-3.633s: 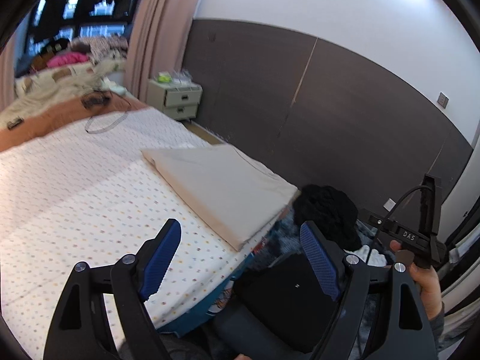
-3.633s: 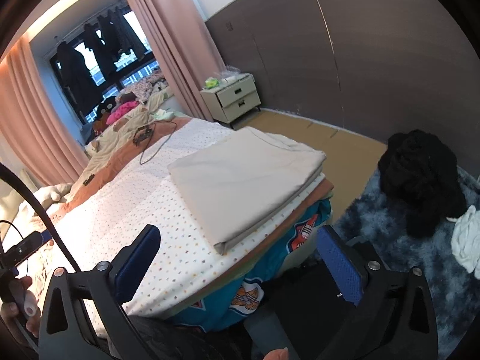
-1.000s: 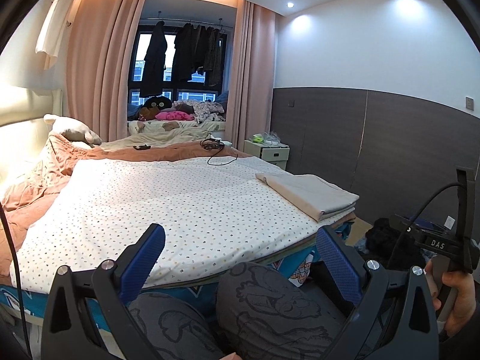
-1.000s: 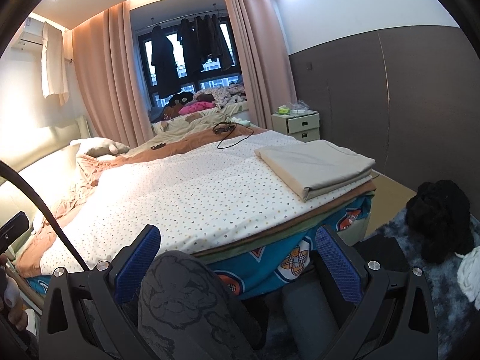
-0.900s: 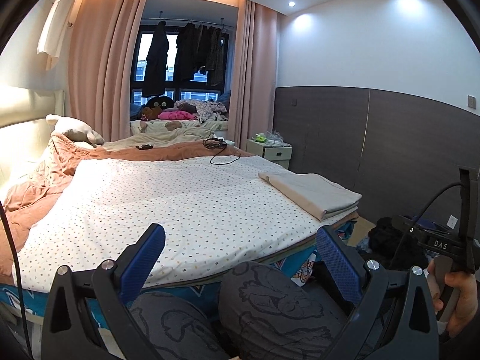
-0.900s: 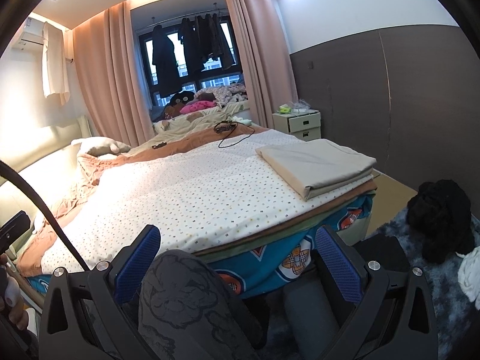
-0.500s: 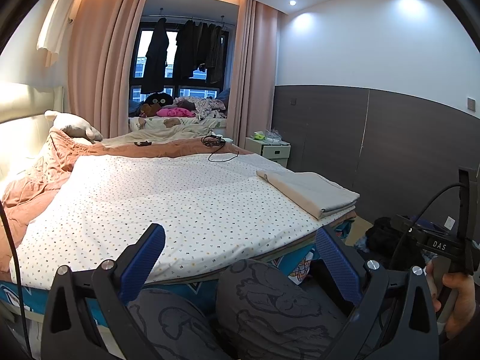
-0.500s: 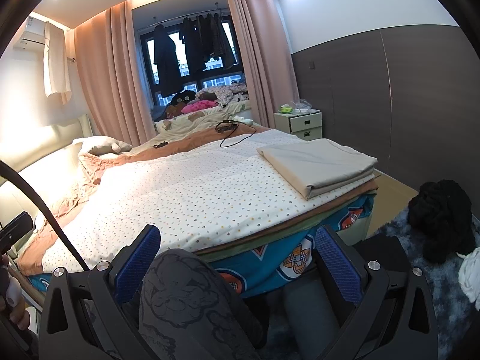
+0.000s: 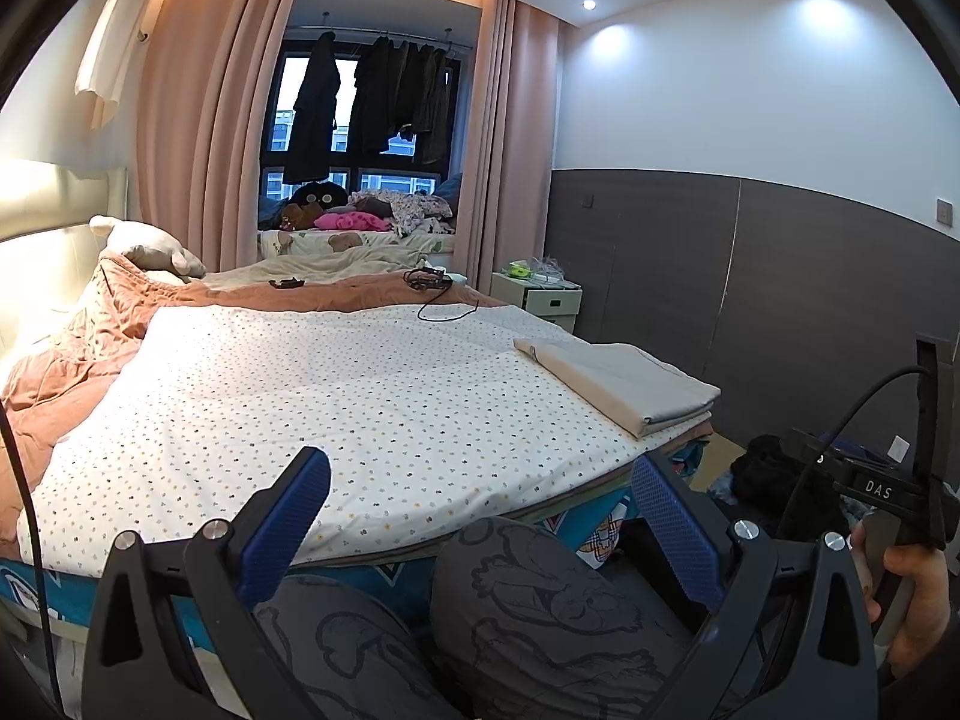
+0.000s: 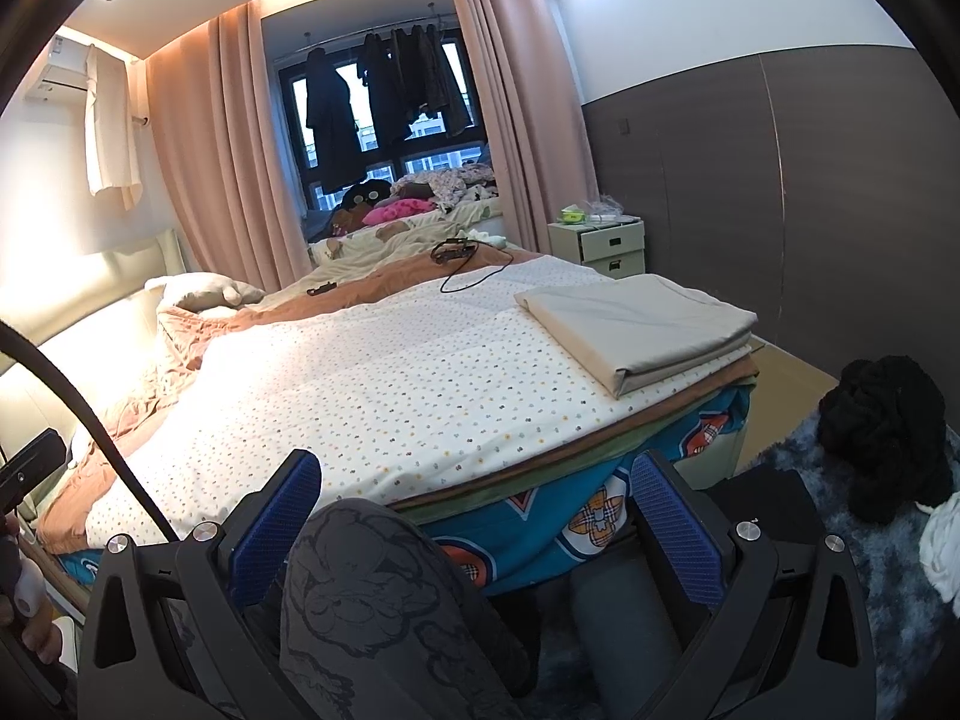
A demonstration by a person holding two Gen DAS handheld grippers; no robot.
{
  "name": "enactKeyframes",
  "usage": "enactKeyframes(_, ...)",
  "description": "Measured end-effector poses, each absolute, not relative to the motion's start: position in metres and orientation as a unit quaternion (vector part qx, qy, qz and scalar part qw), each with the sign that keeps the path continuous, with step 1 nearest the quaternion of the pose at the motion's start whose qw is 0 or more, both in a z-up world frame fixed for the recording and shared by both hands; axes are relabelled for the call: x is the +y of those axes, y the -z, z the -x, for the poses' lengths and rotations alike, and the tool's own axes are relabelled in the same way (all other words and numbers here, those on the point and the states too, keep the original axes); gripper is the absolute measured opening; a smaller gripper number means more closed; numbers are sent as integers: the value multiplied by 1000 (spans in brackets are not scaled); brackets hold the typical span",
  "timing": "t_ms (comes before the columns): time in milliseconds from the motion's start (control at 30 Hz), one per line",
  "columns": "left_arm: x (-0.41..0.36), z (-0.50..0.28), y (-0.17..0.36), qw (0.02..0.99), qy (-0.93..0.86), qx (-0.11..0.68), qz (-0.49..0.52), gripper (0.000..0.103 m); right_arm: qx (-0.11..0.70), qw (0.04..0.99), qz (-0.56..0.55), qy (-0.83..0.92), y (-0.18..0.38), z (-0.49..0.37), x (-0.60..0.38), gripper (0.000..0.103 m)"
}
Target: Fold large clothes
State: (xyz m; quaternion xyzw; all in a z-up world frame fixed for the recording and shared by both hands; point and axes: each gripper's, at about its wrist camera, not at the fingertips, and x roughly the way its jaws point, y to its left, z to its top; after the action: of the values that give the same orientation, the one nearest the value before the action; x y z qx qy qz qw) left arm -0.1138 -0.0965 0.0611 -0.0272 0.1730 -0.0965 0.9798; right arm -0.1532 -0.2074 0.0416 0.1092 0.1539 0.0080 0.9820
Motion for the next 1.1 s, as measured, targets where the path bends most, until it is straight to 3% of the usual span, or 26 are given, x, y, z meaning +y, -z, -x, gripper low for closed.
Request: enactKeyframes(1100, -94, 113, -59, 979, 96, 179, 34, 103, 158, 981, -111, -9, -44, 154, -207, 103)
